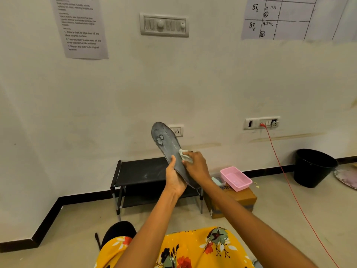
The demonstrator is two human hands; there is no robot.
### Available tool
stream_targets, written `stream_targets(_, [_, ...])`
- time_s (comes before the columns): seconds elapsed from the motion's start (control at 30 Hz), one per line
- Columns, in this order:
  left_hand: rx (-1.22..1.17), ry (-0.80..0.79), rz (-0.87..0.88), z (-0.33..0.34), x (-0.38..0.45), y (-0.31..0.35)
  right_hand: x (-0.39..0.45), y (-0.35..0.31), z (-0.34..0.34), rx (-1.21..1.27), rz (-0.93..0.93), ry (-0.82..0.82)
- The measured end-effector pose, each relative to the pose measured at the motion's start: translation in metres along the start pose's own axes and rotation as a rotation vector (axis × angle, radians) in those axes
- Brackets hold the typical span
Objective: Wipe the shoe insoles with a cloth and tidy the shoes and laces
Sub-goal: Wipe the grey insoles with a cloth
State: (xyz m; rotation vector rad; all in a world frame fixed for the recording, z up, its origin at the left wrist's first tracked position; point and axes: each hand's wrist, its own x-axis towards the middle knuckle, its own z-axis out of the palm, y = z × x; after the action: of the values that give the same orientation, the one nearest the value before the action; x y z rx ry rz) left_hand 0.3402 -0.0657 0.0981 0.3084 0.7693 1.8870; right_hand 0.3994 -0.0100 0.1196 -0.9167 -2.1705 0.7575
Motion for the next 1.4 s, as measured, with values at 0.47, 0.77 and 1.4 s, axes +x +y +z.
stream_targets(0.47, [-0.185,0.035,0.095,-0.015,0.019,0.016,-0.02,-0.008,0.012,-0.229,-0.318,-0.069])
stream_targets(0.77, [-0.156,0.019,0.077,-0.005,0.017,0.01,-0.009,-0.006,0.006,-0.243,-0.289,0.047])
stream_targets(1.4, [-0.046,-0.043,-0.025,0.001,0.004,0.007,0.004,0.009,-0.002,-0.086,0.103,0.136])
